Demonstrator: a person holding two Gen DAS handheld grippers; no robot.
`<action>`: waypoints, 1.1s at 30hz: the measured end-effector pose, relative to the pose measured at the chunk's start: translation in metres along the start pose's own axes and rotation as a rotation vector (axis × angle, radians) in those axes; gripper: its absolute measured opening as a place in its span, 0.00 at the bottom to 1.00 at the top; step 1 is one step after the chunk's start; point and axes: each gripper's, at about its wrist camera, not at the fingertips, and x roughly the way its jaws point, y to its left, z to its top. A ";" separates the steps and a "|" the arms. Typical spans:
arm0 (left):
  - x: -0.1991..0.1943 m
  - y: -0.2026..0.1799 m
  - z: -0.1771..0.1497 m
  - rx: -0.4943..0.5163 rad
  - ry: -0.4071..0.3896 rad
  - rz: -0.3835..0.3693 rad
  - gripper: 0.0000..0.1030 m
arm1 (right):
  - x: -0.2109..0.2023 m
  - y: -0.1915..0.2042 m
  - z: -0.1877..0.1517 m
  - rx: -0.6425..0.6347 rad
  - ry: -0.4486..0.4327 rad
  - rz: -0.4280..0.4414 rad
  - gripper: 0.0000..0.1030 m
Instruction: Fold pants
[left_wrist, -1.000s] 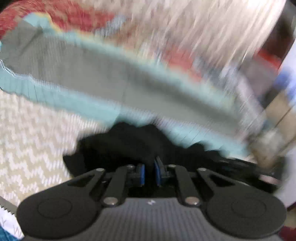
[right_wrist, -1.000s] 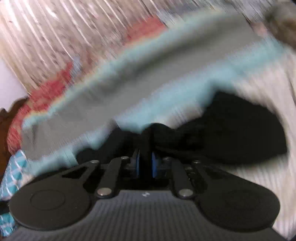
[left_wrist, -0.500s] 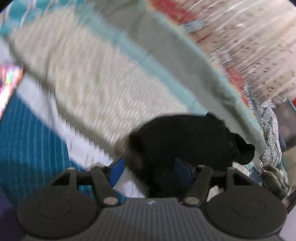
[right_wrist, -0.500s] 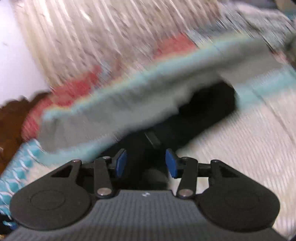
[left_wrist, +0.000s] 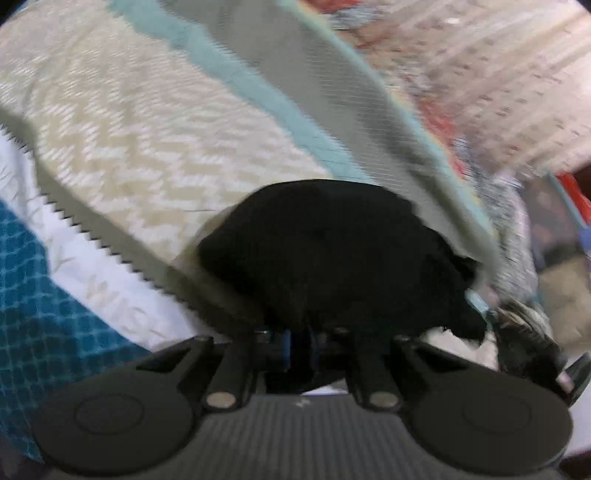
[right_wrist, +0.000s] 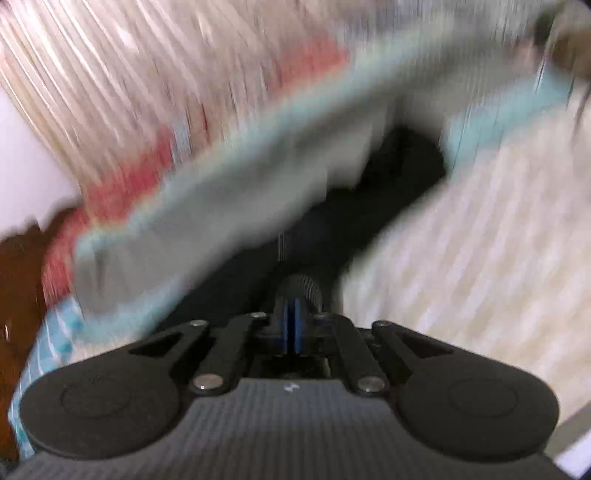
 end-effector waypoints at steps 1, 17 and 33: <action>-0.005 -0.006 -0.004 0.030 0.012 -0.054 0.09 | -0.032 -0.003 0.016 -0.029 -0.129 -0.027 0.02; 0.041 0.007 0.006 -0.105 0.111 0.029 0.05 | -0.072 -0.051 -0.018 -0.018 -0.043 -0.046 0.47; -0.137 -0.078 0.056 0.071 -0.264 -0.271 0.05 | 0.085 0.028 -0.097 0.075 0.327 0.131 0.65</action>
